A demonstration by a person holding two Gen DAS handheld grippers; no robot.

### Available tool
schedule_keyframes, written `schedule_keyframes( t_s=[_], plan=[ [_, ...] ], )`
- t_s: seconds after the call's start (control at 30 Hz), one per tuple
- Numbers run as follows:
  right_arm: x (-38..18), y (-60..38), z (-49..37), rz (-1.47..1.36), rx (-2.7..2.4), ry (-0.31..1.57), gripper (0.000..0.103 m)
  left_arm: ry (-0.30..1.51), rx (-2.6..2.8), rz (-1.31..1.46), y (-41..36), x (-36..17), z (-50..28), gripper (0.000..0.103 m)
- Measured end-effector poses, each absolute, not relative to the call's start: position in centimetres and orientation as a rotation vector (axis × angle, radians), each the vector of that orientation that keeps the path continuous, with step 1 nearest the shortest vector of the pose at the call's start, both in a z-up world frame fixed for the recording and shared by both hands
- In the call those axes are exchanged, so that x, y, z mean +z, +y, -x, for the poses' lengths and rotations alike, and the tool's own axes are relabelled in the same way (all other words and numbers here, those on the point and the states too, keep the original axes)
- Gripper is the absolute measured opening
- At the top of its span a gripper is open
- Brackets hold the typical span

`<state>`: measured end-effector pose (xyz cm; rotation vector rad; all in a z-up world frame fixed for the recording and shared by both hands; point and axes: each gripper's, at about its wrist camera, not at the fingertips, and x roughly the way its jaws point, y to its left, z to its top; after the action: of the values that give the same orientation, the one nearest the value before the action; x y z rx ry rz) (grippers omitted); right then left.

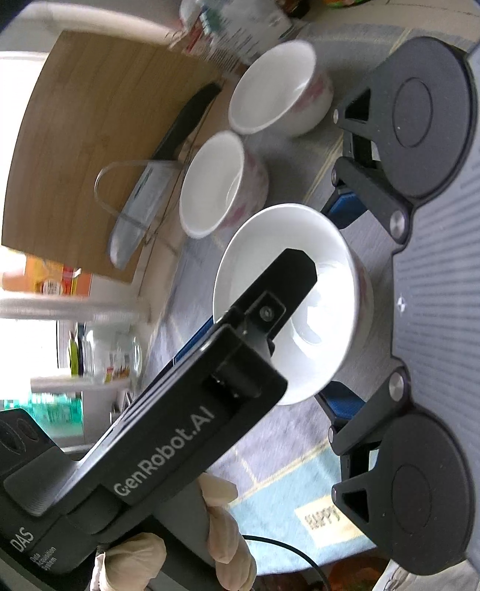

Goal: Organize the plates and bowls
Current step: 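Lift and carry the white bowl with the left tool toward the plate stack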

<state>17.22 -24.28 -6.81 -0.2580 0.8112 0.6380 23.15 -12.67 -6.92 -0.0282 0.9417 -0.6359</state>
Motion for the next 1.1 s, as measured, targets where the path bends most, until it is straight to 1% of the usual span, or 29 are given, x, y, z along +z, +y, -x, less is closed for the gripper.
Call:
schedule_keyframes(
  t_s=[0.53,1.1],
  plan=[
    [-7.5,-17.0,-18.3,0.281,0.785,0.818,0.092,0.927,-0.498,0.1,-4.6,-7.0,-21.0,0.088],
    [-8.8,-13.4,-19.5,0.281,0.814,0.843,0.092,0.934,-0.455,0.12,-1.2,-8.2,-21.5,0.088]
  ],
)
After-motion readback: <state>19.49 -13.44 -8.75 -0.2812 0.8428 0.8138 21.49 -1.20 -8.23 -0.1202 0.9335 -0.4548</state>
